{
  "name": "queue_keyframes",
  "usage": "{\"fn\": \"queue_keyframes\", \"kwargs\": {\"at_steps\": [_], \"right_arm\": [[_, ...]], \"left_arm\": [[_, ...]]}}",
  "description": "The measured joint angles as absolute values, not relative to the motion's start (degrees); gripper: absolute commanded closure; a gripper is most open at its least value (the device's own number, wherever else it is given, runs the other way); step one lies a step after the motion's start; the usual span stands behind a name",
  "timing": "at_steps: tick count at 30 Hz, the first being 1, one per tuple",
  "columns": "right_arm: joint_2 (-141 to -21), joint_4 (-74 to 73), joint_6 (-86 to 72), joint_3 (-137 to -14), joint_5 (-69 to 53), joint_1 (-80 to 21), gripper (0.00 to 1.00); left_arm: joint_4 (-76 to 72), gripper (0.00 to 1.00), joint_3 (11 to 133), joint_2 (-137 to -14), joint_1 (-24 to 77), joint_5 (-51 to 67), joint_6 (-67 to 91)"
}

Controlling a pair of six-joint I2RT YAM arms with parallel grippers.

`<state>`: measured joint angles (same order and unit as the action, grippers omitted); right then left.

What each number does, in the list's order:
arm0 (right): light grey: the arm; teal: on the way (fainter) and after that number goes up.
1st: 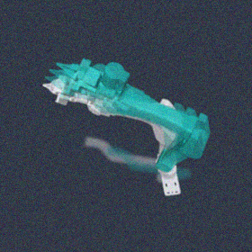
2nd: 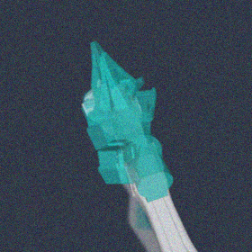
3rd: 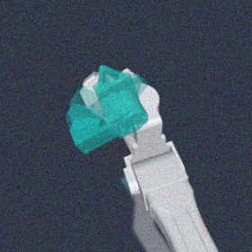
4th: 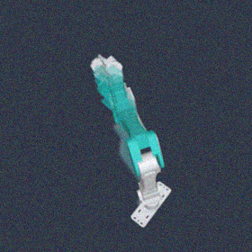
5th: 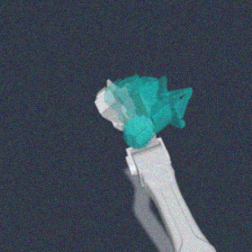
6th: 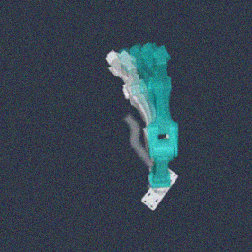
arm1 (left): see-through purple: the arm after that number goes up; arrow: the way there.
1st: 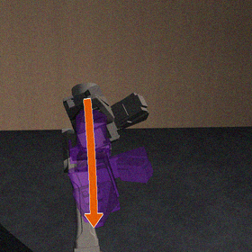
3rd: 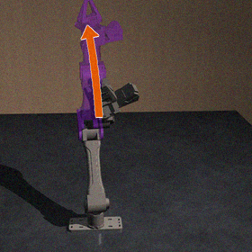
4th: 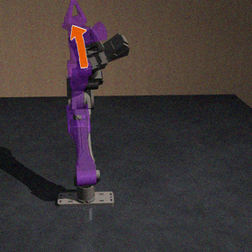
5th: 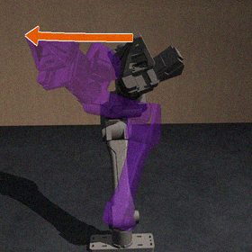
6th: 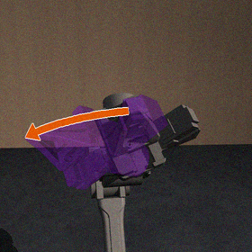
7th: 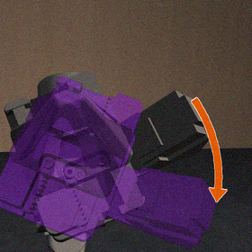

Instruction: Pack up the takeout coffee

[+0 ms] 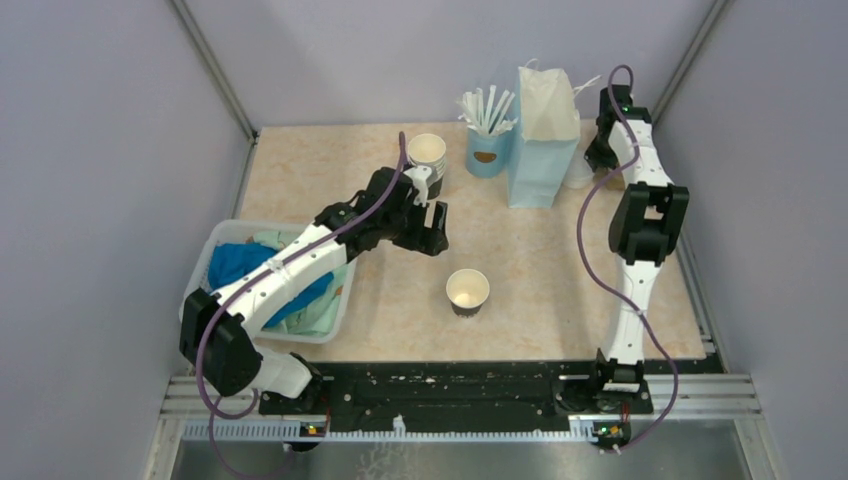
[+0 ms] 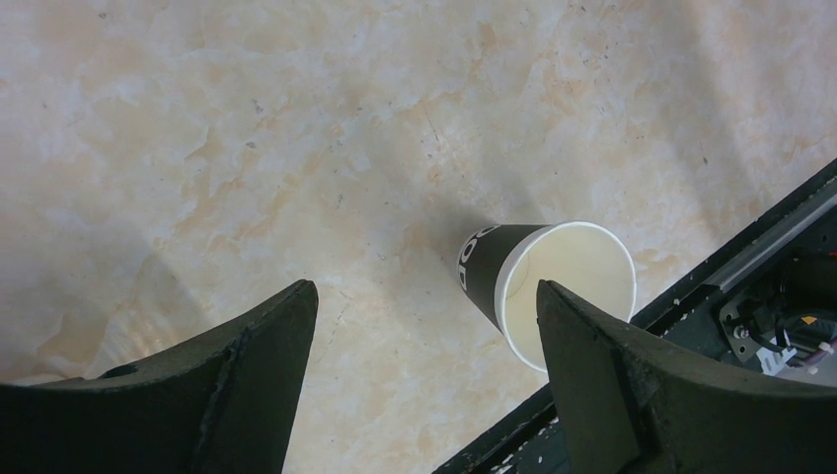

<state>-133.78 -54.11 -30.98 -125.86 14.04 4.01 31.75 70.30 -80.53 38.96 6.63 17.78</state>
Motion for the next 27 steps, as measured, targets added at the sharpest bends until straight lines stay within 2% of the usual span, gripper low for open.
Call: {"fn": "queue_keyframes", "kwargs": {"at_steps": [7,17,22,27], "right_arm": [[-133.8,-55.9,-27.75,-128.73,19.81,2.04,1.0],[-135.2,-56.9,-25.5,-128.84,21.19,1.26,0.94],[-135.83,-57.84,-24.8,-129.91,21.12,1.26,0.86],[-135.94,-58.24,-24.14,-130.63,20.62,1.26,0.9]], "left_arm": [[32.64,0.12,70.54,-80.53,38.41,6.83,17.78],[33.5,0.13,70.57,-80.53,38.26,7.25,17.8],[33.5,0.13,70.57,-80.53,38.17,7.66,17.8],[33.52,0.13,70.57,-80.53,37.91,7.7,17.8]]}}
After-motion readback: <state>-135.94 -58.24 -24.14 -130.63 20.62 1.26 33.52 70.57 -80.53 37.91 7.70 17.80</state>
